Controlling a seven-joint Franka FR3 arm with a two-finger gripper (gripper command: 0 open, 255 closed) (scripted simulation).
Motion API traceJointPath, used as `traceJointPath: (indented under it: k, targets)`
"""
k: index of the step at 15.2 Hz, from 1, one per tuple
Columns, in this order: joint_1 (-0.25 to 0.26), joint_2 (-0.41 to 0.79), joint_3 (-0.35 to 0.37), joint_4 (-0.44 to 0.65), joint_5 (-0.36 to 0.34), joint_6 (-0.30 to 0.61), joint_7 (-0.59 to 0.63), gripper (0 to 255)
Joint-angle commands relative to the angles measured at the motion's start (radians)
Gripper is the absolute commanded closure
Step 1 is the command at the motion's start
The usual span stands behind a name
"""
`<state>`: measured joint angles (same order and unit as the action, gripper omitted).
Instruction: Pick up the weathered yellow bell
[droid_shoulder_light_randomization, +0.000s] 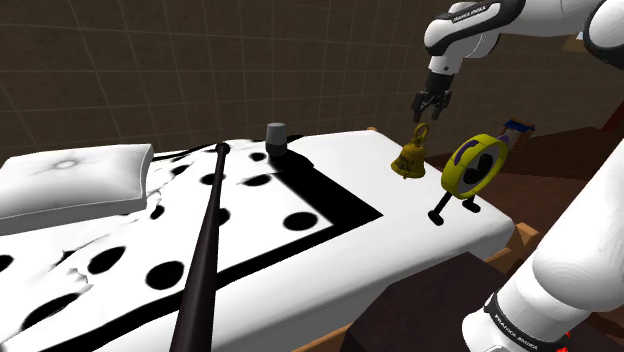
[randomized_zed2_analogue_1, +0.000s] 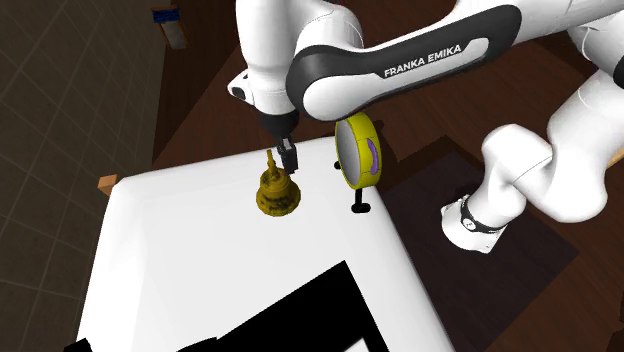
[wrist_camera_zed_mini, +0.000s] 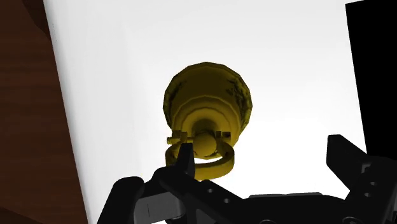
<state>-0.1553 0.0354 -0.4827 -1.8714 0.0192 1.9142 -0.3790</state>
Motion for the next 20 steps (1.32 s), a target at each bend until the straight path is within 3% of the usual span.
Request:
traceJointPath:
  k: [1, 4, 13, 14, 20]
  targets:
    - [-0.026, 0.082, -0.021, 0.074, 0.045, -0.010, -0.037, 0]
    - [-0.060, 0.164, -0.032, 0.145, 0.091, -0.020, -0.068, 0]
    - [-0.062, 0.188, -0.027, 0.071, 0.107, 0.075, -0.079, 0]
    - [-0.062, 0.188, -0.027, 0.070, 0.107, 0.075, -0.080, 255]
    - [-0.062, 0.188, -0.027, 0.069, 0.106, 0.076, -0.080, 255]
